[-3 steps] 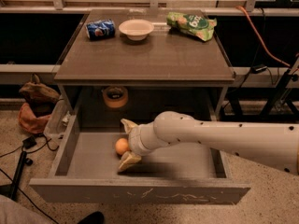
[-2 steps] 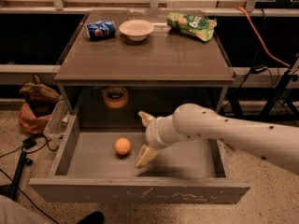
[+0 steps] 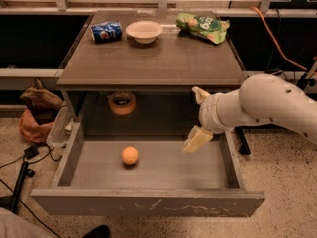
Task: Place orange into top drawer
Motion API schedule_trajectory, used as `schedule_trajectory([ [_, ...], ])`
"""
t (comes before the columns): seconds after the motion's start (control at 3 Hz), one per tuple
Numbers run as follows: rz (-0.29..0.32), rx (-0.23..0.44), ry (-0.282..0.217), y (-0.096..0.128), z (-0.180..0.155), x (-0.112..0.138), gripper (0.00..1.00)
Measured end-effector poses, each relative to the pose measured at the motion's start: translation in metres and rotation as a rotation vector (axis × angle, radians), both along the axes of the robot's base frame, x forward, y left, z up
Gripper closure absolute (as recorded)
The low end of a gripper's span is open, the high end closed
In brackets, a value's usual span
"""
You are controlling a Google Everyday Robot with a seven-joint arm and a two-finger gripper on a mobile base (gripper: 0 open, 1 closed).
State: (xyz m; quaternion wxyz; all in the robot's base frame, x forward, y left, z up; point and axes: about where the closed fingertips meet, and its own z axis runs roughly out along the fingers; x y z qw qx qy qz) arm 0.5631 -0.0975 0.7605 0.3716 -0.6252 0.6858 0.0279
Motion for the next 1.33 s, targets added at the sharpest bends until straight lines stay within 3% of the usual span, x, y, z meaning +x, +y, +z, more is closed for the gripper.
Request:
schedule_trajectory([
  [0.67, -0.190, -0.141, -0.090, -0.094, 0.136, -0.028, 0.00],
  [1.0, -0.249, -0.191, -0.107, -0.118, 0.179, -0.042, 0.00],
  [1.33, -0.248, -0.191, -0.106, -0.118, 0.179, -0.043, 0.00],
])
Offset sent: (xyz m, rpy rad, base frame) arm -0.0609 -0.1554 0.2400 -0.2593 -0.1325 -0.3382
